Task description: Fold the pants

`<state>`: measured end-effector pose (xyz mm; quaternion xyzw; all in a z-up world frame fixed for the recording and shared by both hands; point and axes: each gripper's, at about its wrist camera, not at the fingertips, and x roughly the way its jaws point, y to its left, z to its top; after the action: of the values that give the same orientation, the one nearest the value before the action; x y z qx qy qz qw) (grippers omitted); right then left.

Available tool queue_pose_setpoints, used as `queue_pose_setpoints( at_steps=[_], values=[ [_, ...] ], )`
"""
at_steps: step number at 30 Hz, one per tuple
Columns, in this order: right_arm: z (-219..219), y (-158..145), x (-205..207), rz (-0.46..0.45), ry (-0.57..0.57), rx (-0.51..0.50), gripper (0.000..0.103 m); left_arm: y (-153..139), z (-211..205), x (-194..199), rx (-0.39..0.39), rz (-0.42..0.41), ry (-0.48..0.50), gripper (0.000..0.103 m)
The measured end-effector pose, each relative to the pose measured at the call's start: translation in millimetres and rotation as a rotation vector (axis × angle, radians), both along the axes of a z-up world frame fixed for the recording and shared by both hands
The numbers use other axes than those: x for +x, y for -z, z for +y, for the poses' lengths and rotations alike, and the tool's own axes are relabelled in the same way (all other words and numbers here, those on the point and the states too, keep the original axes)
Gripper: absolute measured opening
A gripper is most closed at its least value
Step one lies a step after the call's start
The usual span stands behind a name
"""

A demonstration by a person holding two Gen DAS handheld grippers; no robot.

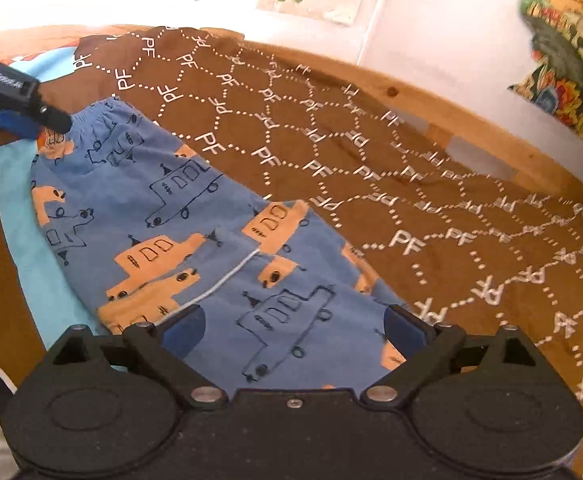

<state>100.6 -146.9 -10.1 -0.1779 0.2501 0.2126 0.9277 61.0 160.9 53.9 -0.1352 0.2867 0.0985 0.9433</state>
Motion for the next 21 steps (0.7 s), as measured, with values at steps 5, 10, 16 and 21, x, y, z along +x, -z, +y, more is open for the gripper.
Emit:
queue_pose_setpoints(
  at_steps=[5,10,16,21],
  values=[
    [14,10,3,0.012,-0.022,-0.038,0.096,-7,3,6,0.046,-0.016,0.019,0.003],
    [21,9,8,-0.009,-0.017,-0.032,0.096,-12,-11,12,0.2,-0.018,0.041,0.0],
    [24,22,22,0.059,-0.001,-0.018,0.098,-6,13,-6,-0.003,-0.048,-0.022,0.047],
    [22,23,20,0.058,0.004,-0.008,0.098,-1,5,-9,0.086,-0.03,0.053,0.075]
  ],
)
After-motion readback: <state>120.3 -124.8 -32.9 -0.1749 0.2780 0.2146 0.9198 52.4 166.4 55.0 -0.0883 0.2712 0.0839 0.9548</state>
